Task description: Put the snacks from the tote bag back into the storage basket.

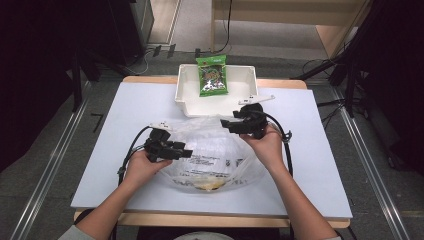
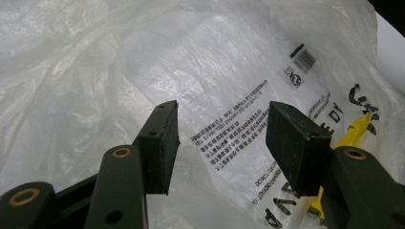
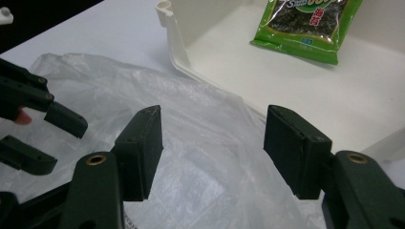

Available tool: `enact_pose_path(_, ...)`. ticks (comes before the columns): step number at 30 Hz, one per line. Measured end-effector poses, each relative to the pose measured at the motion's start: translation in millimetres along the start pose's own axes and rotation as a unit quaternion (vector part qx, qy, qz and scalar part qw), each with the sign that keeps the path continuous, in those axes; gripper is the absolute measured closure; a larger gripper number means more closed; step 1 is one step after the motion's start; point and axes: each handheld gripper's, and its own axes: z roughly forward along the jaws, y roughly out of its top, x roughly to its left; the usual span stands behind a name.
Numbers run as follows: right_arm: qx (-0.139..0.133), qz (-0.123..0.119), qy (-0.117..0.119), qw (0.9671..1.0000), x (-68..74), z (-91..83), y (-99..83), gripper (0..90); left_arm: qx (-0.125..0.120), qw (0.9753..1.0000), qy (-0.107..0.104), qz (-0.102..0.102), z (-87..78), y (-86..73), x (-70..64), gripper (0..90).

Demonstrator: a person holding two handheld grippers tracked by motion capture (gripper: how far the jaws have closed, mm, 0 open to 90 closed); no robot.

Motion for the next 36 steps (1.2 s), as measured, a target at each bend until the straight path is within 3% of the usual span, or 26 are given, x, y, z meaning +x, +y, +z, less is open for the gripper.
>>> enact_pose_path(11,0.000,0.000,0.004,1.0000,7.5,-12.6,-20.6,39.4,-0.005,1.0000,0.000,0.001,-4.6,0.6,-0.3,45.0)
enact_pose_path(21,-0.001,-0.014,0.003,0.9999,16.3,-21.8,-38.3,37.6,-0.004,1.0000,0.002,0.008,-7.1,0.8,-1.5,44.5)
enact_pose_path(31,-0.003,-0.002,0.007,1.0000,18.0,-31.3,-57.1,37.0,-0.007,0.9999,0.002,0.011,-9.6,0.9,-3.9,44.1)
enact_pose_path(36,-0.007,-0.008,0.006,0.9999,20.2,-34.6,-66.0,37.0,-0.008,0.9999,0.002,0.013,-10.6,0.8,-4.9,43.8)
